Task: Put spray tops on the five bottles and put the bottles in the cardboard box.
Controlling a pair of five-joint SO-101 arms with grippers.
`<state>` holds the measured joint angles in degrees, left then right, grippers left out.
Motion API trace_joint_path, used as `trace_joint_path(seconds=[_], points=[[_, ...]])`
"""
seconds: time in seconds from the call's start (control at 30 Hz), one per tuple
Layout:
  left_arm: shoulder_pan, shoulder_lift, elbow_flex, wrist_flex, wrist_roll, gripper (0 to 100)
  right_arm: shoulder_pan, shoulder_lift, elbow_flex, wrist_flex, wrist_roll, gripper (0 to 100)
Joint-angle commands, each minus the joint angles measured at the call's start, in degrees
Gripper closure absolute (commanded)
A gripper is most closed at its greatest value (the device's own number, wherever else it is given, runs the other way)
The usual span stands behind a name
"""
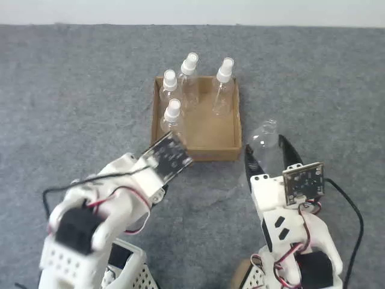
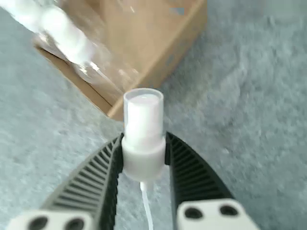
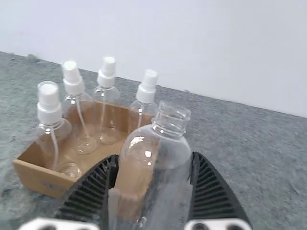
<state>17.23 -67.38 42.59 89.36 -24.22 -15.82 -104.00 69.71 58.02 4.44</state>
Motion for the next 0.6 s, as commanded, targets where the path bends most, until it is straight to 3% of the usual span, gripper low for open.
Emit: trace_joint_path(seconds=[0.0, 0.3, 0.57], points=[[-2.11, -6.68, -2.86, -5.8, 7.03, 98, -4.53, -0.04, -1.05, 0.13, -0.79, 96.1], [-4.04, -13.1, -2.77, -16.0, 16.35, 98, -15.96, -0.04, -0.7, -0.13, -0.35, 96.1], [-3.87, -16.09, -2.77, -24.26, 22.95, 99, -19.21, -0.04, -0.62, -0.31, -0.35, 95.7]])
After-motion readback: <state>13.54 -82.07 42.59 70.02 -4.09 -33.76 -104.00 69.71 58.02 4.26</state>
